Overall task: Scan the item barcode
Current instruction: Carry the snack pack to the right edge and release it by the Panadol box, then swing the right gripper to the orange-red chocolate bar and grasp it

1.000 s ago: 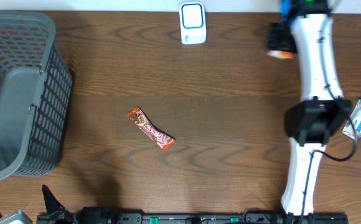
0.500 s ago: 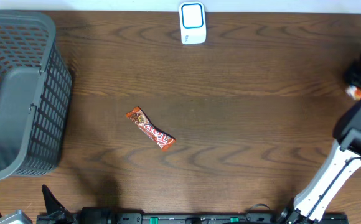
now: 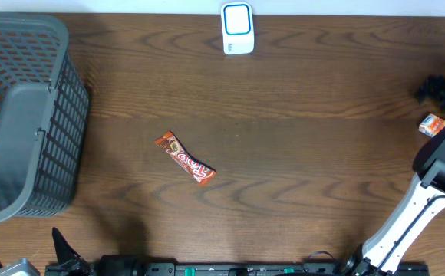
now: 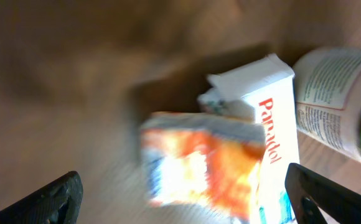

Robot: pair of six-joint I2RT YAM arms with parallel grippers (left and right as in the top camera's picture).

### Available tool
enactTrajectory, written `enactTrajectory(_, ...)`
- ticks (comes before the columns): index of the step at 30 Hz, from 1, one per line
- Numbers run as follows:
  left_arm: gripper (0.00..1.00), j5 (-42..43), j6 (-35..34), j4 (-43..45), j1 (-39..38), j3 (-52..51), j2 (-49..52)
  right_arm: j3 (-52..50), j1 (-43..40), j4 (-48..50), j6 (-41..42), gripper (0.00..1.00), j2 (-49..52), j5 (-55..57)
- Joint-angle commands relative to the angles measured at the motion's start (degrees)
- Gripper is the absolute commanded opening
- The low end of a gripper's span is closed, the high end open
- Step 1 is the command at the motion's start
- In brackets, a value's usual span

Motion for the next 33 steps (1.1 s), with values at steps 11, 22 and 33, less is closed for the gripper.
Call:
enactTrajectory(11, 0.93, -0.52, 0.92, 0.04, -0.17, -0.07, -0.37, 6.27, 24.06, -7.61, 0.39, 0.99, -17.09, -7.43)
enactTrajectory(22, 0.93, -0.52, 0.92, 0.04, -0.17, -0.07, -0.37, 1.84, 52.61, -12.74, 1.70, 0.99, -17.00, -6.25)
enactTrajectory(33, 0.93, -0.52, 0.92, 0.04, -0.17, -0.07, -0.37, -0.92, 74.03, -13.16, 2.14, 0.99, -17.00, -1.14)
